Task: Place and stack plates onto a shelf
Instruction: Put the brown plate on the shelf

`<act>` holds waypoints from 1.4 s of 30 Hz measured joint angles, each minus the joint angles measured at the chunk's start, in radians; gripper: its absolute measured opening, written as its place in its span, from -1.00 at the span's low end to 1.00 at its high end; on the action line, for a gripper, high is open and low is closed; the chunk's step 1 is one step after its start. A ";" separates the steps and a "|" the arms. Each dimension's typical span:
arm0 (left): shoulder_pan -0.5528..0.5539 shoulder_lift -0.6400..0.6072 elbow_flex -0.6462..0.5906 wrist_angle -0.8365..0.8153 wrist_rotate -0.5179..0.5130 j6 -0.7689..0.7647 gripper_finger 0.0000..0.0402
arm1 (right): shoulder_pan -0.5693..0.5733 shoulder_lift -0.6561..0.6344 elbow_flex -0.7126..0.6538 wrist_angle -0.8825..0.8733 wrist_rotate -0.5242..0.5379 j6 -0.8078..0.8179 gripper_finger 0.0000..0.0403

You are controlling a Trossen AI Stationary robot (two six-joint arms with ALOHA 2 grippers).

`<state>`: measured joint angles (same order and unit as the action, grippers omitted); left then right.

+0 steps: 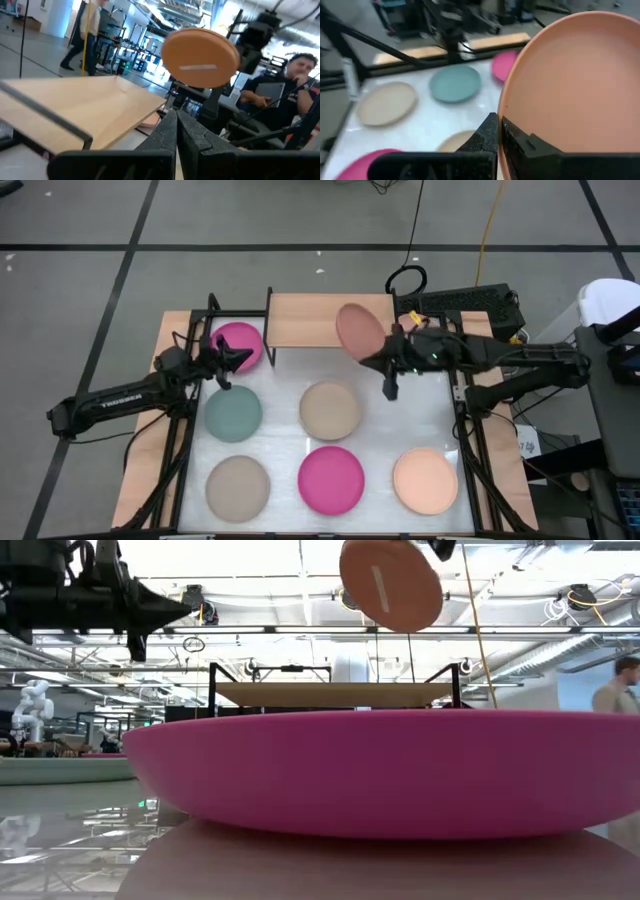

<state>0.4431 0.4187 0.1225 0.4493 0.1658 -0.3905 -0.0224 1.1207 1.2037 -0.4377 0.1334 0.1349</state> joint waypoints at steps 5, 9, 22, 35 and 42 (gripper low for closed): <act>0.000 0.000 0.073 -0.085 0.000 0.068 -0.98 | -0.107 0.103 0.112 -0.116 -0.004 -0.075 -1.00; 0.000 0.000 0.080 -0.086 -0.011 0.081 -0.98 | -0.183 0.184 0.163 -0.159 -0.008 -0.164 -1.00; 0.000 0.000 0.080 -0.087 -0.055 0.090 -0.98 | -0.366 0.358 0.181 -0.211 -0.060 -0.253 -1.00; 0.000 0.000 0.080 -0.089 -0.053 0.086 -0.98 | -0.383 0.383 0.145 -0.177 -0.060 -0.254 -1.00; 0.000 0.000 0.080 -0.089 -0.053 0.086 -0.98 | -0.383 0.384 0.074 -0.123 -0.058 -0.253 -1.00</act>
<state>0.4431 0.4187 0.2020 0.3603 0.1127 -0.3042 -0.4053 1.5043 1.2778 -0.5608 0.0749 -0.1184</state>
